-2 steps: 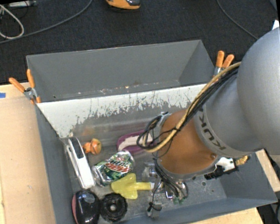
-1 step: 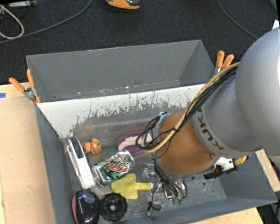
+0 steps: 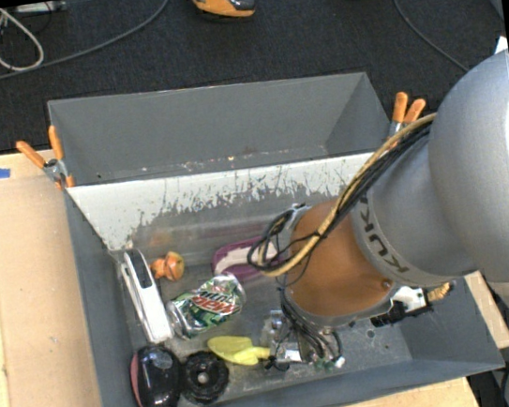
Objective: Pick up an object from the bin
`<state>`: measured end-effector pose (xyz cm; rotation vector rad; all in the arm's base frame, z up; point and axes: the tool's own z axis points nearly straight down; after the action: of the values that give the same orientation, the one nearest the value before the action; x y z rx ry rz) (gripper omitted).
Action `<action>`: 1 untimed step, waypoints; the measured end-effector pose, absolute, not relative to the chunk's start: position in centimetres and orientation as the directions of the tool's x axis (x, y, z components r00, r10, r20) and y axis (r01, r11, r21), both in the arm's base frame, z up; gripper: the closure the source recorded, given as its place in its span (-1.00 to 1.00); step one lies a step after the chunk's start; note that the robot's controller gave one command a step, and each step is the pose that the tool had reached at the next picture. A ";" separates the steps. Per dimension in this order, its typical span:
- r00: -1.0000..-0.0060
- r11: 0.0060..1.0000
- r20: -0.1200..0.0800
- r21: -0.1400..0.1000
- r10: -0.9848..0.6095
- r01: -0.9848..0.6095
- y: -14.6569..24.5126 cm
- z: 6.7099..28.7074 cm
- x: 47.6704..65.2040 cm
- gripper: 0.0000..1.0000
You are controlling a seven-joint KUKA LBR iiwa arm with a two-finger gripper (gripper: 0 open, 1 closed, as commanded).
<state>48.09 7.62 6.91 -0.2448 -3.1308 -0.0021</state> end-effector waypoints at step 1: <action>-0.988 0.988 0.001 0.001 0.156 0.156 7.6 6.9 48.1 1.00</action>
Offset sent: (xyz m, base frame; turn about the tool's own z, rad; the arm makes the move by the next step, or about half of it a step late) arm 0.0000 -0.0002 0.0031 0.0006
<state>48.09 7.62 6.91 -0.2461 -3.1306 -0.0023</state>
